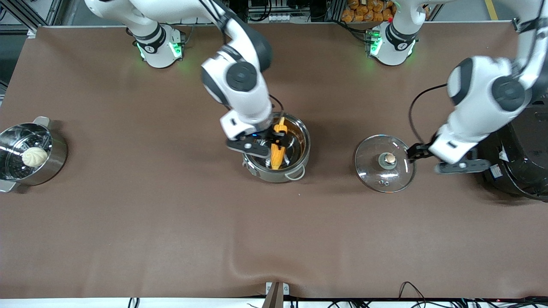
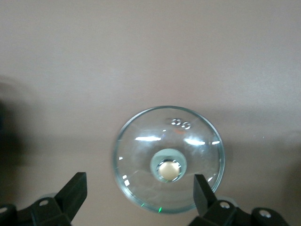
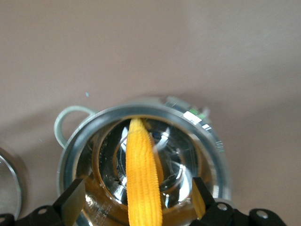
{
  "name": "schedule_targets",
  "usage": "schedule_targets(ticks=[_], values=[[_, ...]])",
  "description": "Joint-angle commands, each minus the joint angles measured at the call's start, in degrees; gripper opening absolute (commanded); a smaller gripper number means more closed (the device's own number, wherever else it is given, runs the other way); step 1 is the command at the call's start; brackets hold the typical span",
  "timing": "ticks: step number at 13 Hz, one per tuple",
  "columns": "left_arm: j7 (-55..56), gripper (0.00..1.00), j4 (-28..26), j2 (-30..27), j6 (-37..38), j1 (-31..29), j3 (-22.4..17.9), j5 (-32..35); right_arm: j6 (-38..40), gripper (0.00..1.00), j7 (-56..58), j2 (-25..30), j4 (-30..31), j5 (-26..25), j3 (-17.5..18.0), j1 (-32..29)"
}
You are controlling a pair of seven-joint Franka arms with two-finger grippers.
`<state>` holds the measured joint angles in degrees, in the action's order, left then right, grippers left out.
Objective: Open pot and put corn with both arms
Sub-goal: 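Open both grippers, releasing the corn and the lid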
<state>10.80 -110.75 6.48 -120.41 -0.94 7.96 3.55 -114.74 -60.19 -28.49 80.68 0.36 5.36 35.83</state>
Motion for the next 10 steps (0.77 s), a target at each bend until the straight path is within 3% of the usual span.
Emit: schedule_targets(ticks=[1,4,7,10], values=[[-2.97,1.0,5.26,-2.52,7.71,-1.78,0.39,0.14,6.96,1.0,0.16,8.17,2.02,1.31,1.14,-5.05],[-3.68,1.0,15.44,-2.35,19.38,-1.34,0.74,-1.09,17.33,1.0,8.03,16.95,1.93,3.59,1.15,-11.81],[-3.77,1.0,21.77,-2.53,26.25,-1.69,0.83,-3.45,24.81,1.0,22.08,23.29,1.93,7.2,0.97,-22.18],[-3.77,1.0,23.21,-3.49,28.65,-1.52,0.74,-3.64,28.52,1.0,36.5,26.55,2.46,5.97,0.71,-31.58]])
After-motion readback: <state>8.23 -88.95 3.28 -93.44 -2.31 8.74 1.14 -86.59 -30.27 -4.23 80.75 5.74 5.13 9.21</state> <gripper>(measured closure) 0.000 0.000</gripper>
